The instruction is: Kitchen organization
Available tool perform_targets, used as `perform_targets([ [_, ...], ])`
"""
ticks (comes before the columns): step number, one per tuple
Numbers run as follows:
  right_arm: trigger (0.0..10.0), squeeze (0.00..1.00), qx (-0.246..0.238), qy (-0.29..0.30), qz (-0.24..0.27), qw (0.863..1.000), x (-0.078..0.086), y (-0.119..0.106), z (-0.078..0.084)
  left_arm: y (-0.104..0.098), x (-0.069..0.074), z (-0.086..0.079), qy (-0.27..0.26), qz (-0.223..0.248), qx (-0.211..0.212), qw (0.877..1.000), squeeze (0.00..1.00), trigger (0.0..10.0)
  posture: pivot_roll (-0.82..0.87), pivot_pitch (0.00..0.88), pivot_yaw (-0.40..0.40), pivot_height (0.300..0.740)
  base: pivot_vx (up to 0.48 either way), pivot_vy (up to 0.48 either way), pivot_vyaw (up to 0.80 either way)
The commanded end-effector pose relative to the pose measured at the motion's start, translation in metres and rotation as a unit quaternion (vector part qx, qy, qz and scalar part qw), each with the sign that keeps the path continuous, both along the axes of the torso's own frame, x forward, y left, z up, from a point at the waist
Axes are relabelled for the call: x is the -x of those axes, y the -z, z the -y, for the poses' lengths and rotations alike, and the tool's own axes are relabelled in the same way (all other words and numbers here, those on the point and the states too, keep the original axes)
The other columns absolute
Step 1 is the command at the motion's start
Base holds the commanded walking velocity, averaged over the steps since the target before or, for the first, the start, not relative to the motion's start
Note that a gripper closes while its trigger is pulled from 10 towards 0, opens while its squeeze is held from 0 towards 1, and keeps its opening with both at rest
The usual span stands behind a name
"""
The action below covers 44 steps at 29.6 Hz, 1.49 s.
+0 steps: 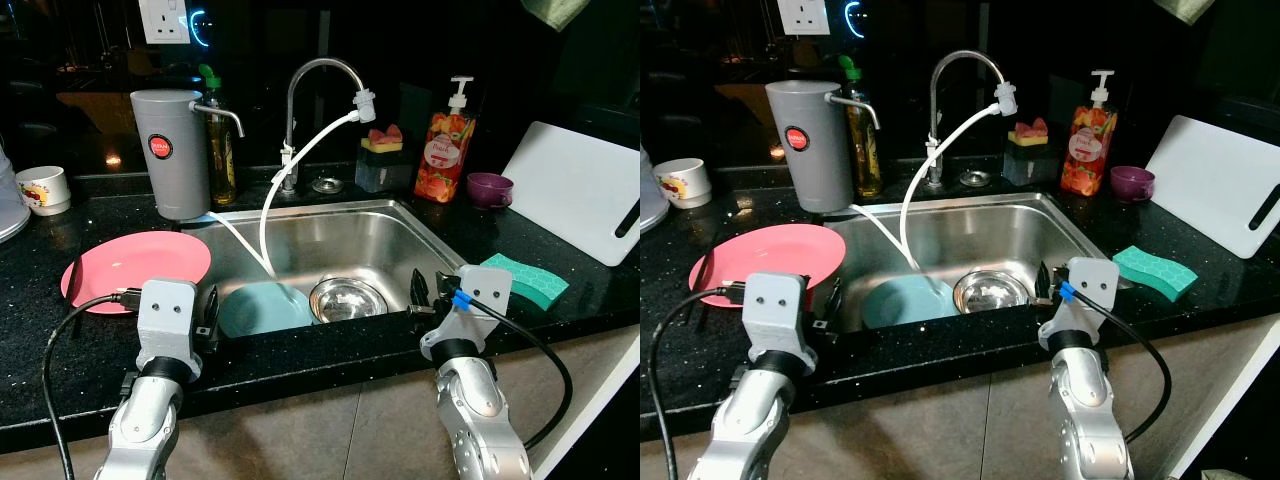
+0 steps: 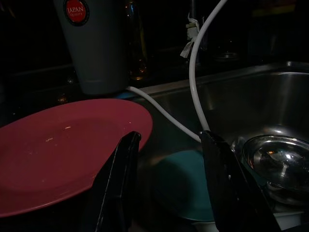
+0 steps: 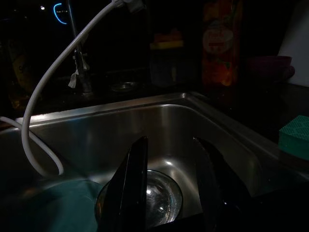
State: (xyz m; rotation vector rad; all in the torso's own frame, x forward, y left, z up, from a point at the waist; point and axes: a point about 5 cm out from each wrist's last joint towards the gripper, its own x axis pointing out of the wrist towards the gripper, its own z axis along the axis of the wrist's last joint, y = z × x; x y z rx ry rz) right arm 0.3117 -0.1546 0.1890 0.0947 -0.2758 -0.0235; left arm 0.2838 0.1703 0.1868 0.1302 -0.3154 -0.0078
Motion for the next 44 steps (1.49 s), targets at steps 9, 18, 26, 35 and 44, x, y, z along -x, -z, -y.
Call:
perform_targets([
  [9, 10.0, 0.00, -0.002, -0.002, 0.002, 1.000, -0.0014, -0.0016, 0.0001, 0.0003, -0.0018, 0.0005, 0.001, 0.001, 0.000, 1.000, 0.00, 10.0, 0.10, 0.031, -0.039, 0.740, 0.000, 0.000, 0.00],
  [18, 10.0, 0.00, -0.002, 0.000, 0.001, 1.000, -0.0011, -0.0011, 0.0003, 0.0008, -0.0019, 0.0007, 0.001, 0.000, 0.001, 1.000, 0.00, 10.0, 0.10, 0.031, -0.039, 0.740, 0.000, 0.000, 0.00],
  [26, 10.0, 0.00, -0.003, -0.001, 0.000, 1.000, -0.0009, -0.0008, 0.0002, 0.0012, -0.0014, 0.0006, 0.000, -0.001, 0.000, 1.000, 0.00, 10.0, 0.10, 0.036, -0.039, 0.740, 0.000, 0.000, 0.00],
  [35, 10.0, 0.00, -0.003, 0.000, 0.000, 1.000, -0.0006, -0.0006, 0.0002, 0.0011, -0.0012, 0.0005, 0.001, -0.001, 0.000, 1.000, 0.00, 10.0, 0.10, 0.038, -0.038, 0.740, 0.000, 0.000, 0.00],
  [44, 10.0, 0.00, -0.004, 0.001, 0.000, 1.000, -0.0004, -0.0005, -0.0002, 0.0010, -0.0012, 0.0002, 0.001, -0.002, -0.001, 1.000, 0.00, 10.0, 0.10, 0.040, -0.036, 0.740, 0.000, 0.000, 0.00],
])
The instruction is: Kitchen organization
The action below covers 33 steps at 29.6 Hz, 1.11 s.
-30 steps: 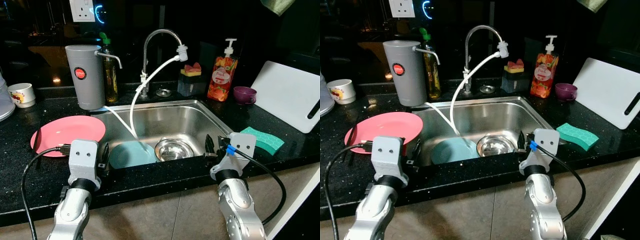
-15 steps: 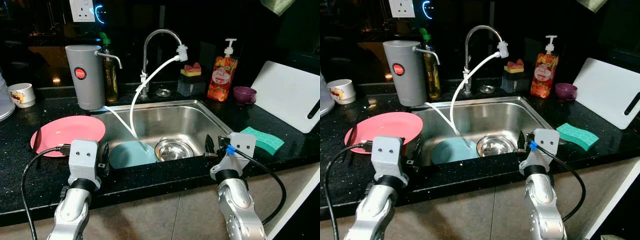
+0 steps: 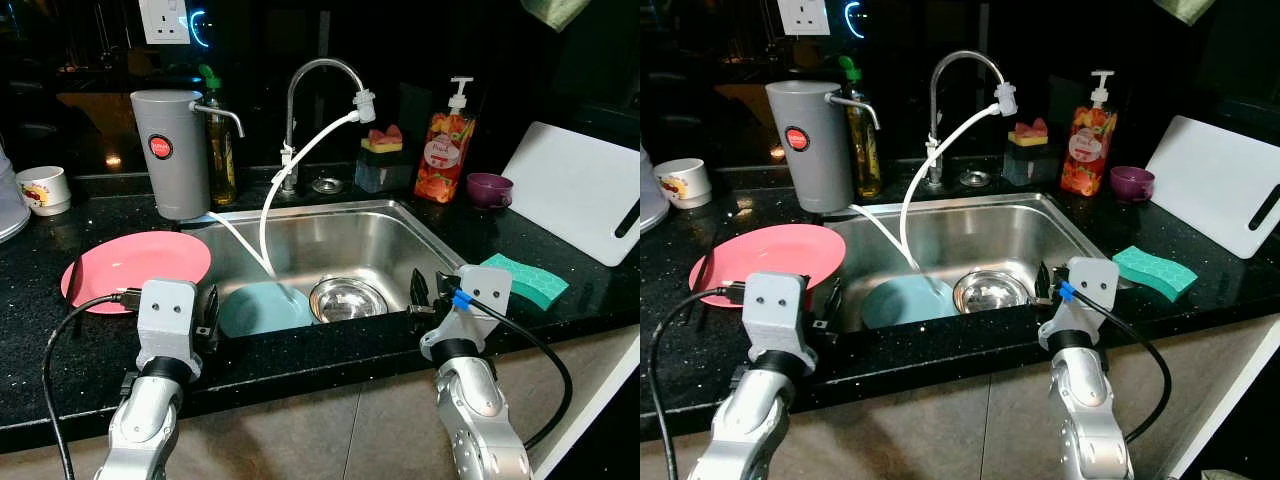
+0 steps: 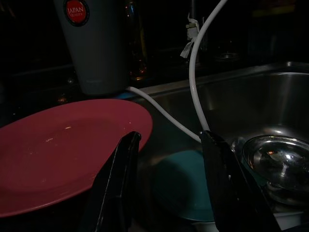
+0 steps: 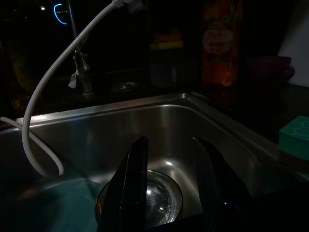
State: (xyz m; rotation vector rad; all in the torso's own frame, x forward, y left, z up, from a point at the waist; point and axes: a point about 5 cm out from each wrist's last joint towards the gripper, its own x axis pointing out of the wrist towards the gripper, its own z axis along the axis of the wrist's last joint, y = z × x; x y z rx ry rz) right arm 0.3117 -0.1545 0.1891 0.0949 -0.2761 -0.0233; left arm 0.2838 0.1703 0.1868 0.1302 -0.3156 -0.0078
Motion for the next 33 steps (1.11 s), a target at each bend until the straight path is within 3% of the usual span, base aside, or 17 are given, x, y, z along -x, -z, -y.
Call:
perform_targets([
  [1, 10.0, 0.00, -0.004, 0.001, 0.000, 1.000, -0.0005, -0.0004, -0.0002, 0.0010, -0.0013, 0.0001, 0.001, -0.002, -0.001, 1.000, 0.00, 10.0, 0.10, 0.040, -0.036, 0.740, 0.000, 0.000, 0.00],
  [33, 10.0, 0.00, -0.005, 0.001, 0.001, 1.000, -0.0008, -0.0011, -0.0001, 0.0007, -0.0018, 0.0002, 0.001, -0.001, 0.000, 1.000, 0.00, 10.0, 0.10, 0.040, -0.038, 0.740, 0.000, 0.000, 0.00],
])
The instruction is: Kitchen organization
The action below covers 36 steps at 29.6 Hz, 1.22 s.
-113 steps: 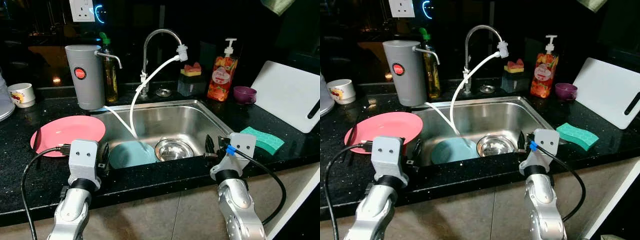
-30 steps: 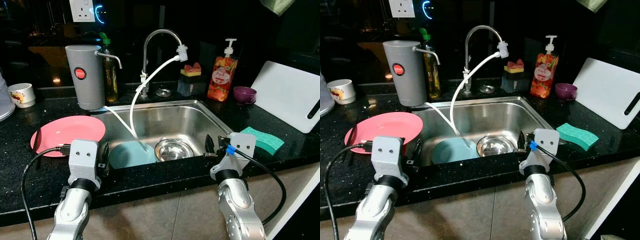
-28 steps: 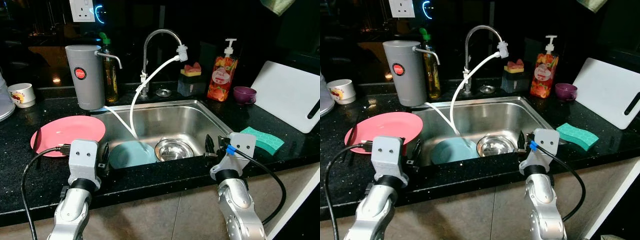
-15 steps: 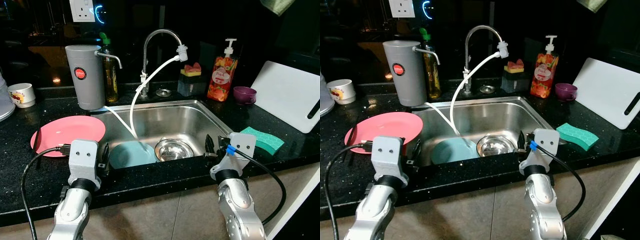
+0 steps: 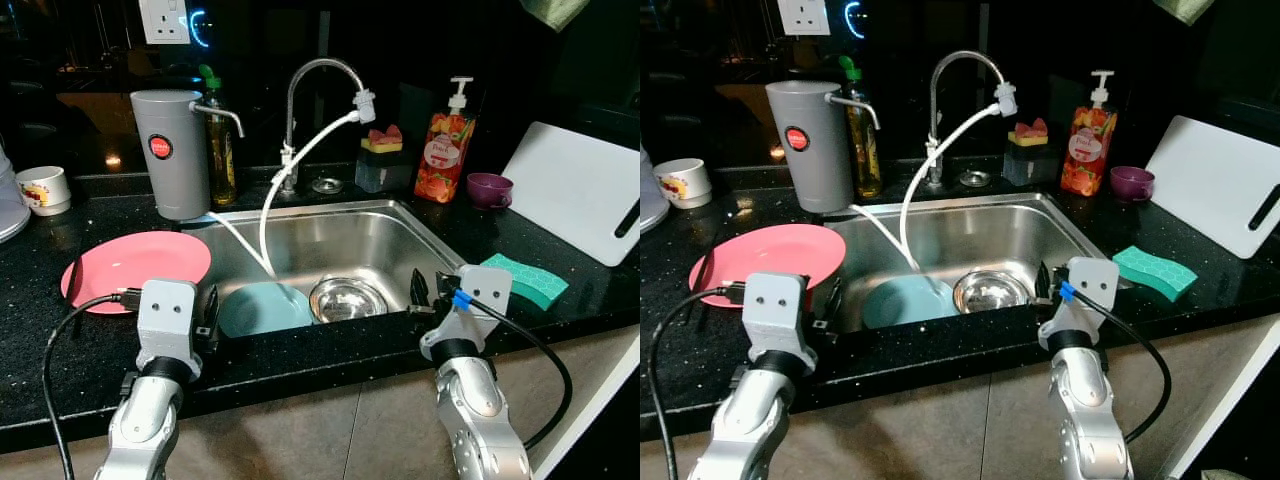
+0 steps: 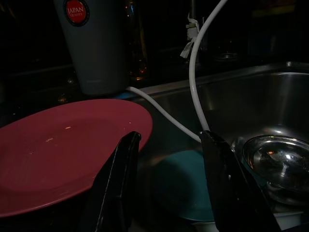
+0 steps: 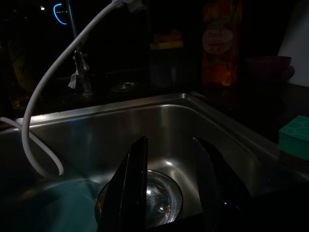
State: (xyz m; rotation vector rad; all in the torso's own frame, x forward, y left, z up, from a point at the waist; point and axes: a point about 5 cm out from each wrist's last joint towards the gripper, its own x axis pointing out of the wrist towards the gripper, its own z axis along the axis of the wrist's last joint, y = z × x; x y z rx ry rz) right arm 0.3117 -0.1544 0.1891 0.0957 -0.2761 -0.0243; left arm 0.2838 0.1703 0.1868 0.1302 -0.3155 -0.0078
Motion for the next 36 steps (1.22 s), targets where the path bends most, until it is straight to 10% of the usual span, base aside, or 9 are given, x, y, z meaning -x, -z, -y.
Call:
perform_targets([
  [1, 10.0, 0.00, -0.004, 0.001, 0.001, 1.000, -0.0008, -0.0011, -0.0001, 0.0007, -0.0018, 0.0002, 0.001, -0.001, 0.000, 1.000, 0.00, 10.0, 0.10, 0.040, -0.038, 0.740, 0.000, 0.000, 0.00],
  [36, 10.0, 0.00, -0.005, 0.000, 0.004, 1.000, -0.0021, -0.0021, -0.0005, -0.0003, -0.0031, 0.0000, 0.001, 0.002, -0.002, 1.000, 0.00, 10.0, 0.10, 0.025, -0.036, 0.740, 0.000, 0.000, 0.00],
])
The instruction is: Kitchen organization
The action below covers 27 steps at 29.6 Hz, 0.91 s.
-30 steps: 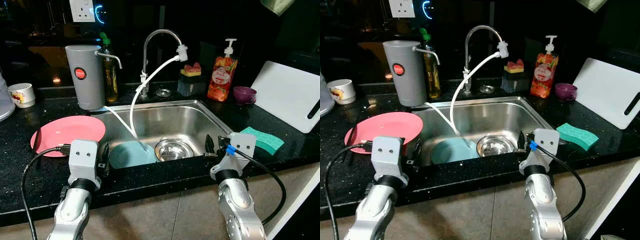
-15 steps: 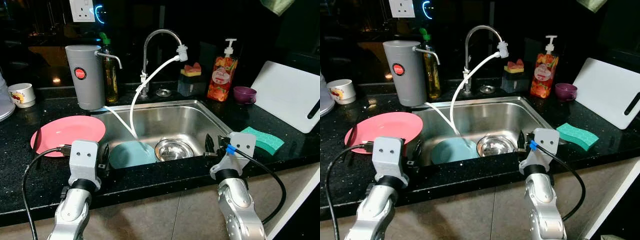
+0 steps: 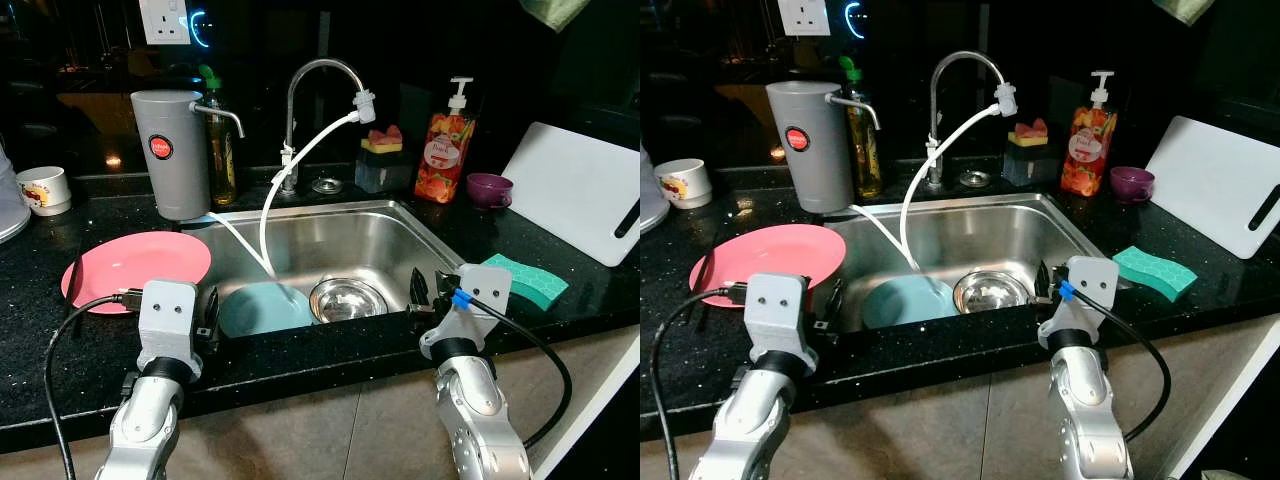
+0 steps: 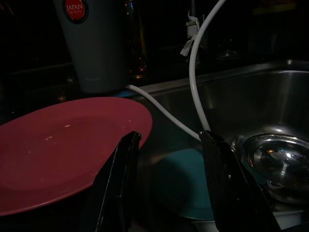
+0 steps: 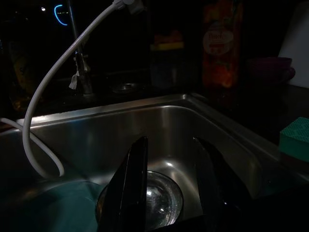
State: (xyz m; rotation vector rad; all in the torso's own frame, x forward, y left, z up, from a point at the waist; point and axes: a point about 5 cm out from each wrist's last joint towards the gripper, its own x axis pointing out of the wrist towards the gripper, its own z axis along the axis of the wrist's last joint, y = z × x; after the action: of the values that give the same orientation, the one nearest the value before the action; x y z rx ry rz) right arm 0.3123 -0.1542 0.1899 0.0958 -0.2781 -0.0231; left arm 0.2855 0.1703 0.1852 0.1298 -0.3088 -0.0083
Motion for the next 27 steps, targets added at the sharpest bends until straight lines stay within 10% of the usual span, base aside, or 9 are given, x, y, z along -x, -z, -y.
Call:
perform_targets([
  [1, 10.0, 0.00, -0.005, 0.000, 0.003, 1.000, -0.0015, -0.0013, -0.0002, -0.0020, -0.0014, 0.0000, 0.001, 0.006, -0.002, 1.000, 0.00, 10.0, 0.10, 0.025, -0.036, 0.740, 0.000, 0.000, 0.00],
  [27, 10.0, 0.00, -0.007, 0.001, 0.003, 1.000, -0.0014, -0.0005, -0.0005, -0.0037, -0.0011, 0.0005, 0.001, 0.008, -0.003, 1.000, 0.00, 10.0, 0.11, 0.026, -0.036, 0.740, 0.000, 0.000, 0.00],
])
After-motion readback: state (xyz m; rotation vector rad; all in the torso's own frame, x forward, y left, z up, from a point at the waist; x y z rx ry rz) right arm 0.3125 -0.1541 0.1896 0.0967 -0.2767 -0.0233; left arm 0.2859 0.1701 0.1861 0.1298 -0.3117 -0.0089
